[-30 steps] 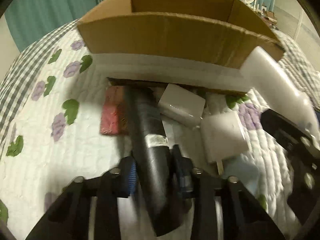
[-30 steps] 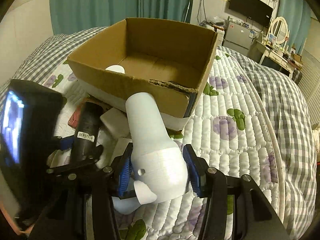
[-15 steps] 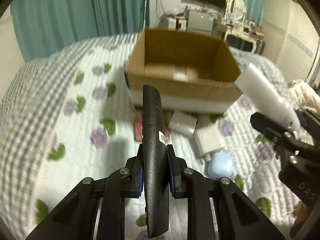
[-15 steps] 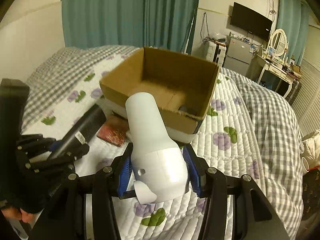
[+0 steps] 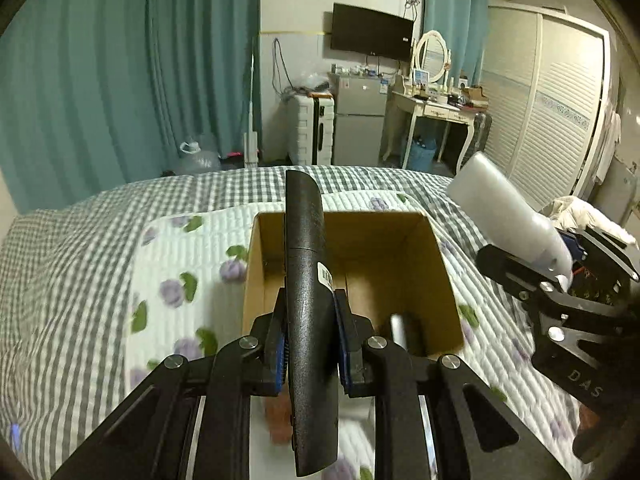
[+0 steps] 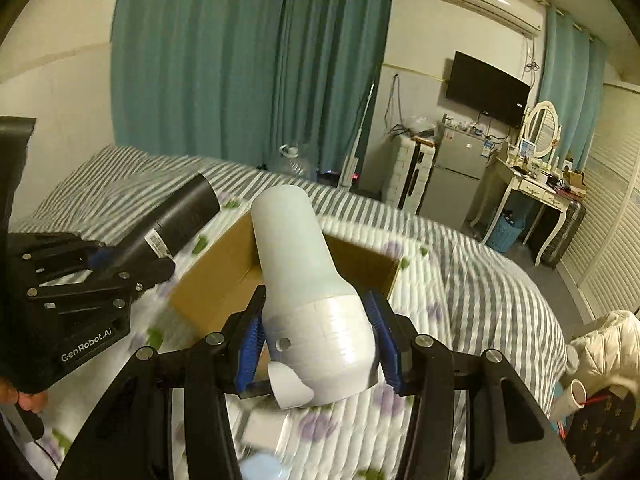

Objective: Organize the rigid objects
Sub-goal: 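Lower the flashlight and white dryer into the box and open both tools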

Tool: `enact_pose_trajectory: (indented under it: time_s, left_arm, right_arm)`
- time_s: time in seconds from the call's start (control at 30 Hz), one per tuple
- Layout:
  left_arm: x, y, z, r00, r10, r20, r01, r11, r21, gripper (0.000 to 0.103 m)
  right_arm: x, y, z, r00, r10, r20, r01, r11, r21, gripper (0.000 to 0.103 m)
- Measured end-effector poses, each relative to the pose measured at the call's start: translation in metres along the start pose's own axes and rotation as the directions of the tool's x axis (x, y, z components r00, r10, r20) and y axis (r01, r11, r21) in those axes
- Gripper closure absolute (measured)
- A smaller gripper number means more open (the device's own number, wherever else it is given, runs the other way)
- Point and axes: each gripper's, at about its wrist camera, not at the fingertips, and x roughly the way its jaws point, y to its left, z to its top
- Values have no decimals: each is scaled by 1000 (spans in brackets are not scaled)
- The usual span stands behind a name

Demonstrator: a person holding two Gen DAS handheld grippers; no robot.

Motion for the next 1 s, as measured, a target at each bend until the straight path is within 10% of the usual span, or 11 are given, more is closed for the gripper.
enact_pose_trajectory:
  time_s: [0.53, 0.8, 0.9, 1.0]
  left_arm:
    - [126, 0, -9, 993, 56, -104, -52, 998, 44, 79]
    - [87, 4, -5, 996, 85, -3, -85, 995, 54, 36]
    - [54, 7, -4, 995, 100, 25, -102, 993, 57, 33]
    - [15, 13, -7, 992, 109, 62, -111, 993, 39, 20]
  right_arm:
    - [116, -33, -3, 995, 14, -99, -10, 999, 50, 54]
    - [132, -23, 0, 994, 13, -105, -9, 1000, 30, 54]
    - [120, -22, 0, 998, 4, -60, -2, 999, 34, 23]
    - [94, -23, 2, 999, -19, -29, 20, 999, 29, 23]
